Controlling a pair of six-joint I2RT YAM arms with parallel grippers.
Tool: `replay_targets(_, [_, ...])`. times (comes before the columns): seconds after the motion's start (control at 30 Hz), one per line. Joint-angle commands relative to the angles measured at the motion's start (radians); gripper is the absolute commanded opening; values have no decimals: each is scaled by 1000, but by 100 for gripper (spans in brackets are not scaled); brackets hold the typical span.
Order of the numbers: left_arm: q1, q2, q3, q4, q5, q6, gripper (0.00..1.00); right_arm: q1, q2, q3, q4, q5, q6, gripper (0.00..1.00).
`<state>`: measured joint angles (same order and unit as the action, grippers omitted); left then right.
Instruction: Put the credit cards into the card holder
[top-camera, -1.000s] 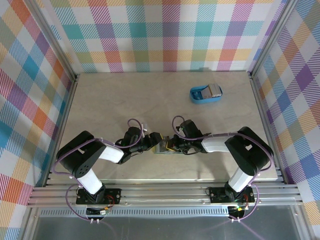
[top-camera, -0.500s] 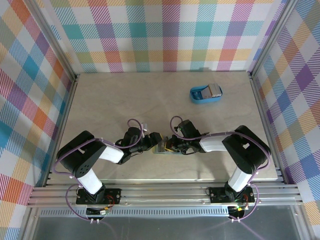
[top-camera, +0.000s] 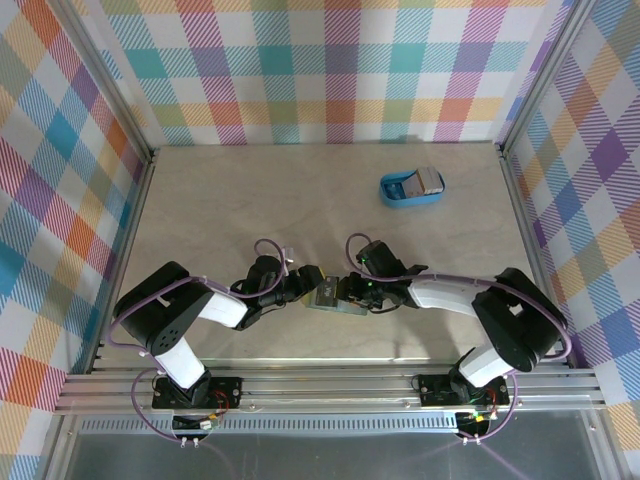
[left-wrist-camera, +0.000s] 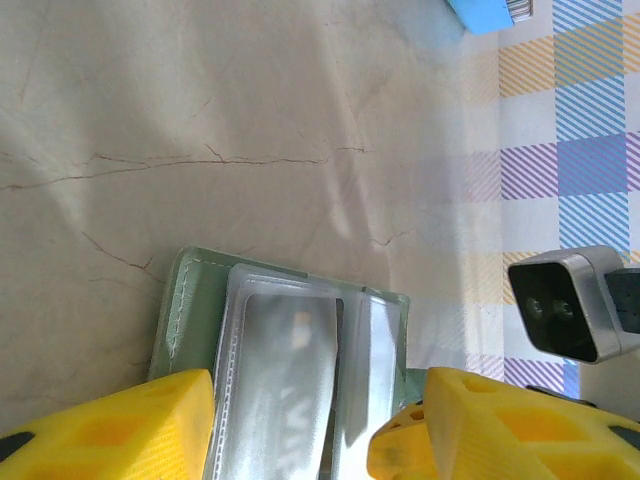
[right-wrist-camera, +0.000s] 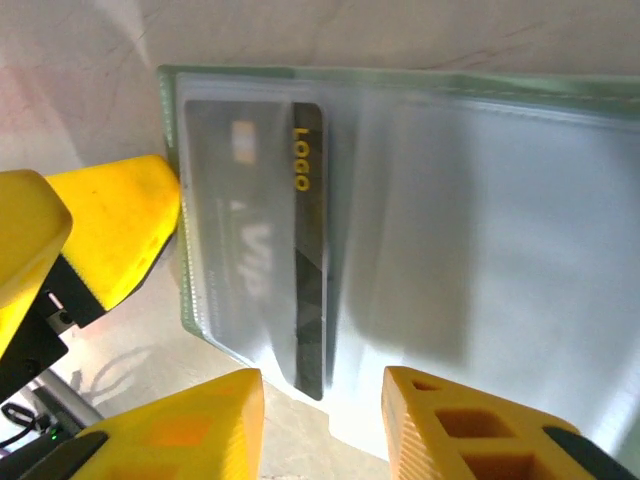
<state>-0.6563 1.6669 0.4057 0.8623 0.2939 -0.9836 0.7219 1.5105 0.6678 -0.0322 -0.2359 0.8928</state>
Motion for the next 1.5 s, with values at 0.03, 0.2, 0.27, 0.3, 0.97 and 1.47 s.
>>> replay_targets(0.03, [-32, 60, -24, -81, -16, -6, 58, 7, -9, 65, -140, 69, -51, 37])
replay_targets(0.2, [-32, 61, -27, -73, -15, -2, 57, 33, 53, 152, -219, 92, -97, 31])
replay_targets(0.27, [-33, 62, -34, -65, -16, -3, 57, 44, 67, 170, -224, 95, -101, 27])
replay_targets(0.3, [-32, 63, -36, -62, -16, -3, 57, 51, 74, 175, -223, 100, -102, 27])
replay_targets(0.97, [-32, 116, -62, 48, -6, -35, 57, 62, 198, 233, -191, 41, -74, 24])
replay_targets(1.47, [-32, 116, -57, 53, -1, -41, 56, 66, 191, 237, -107, -43, -84, 16])
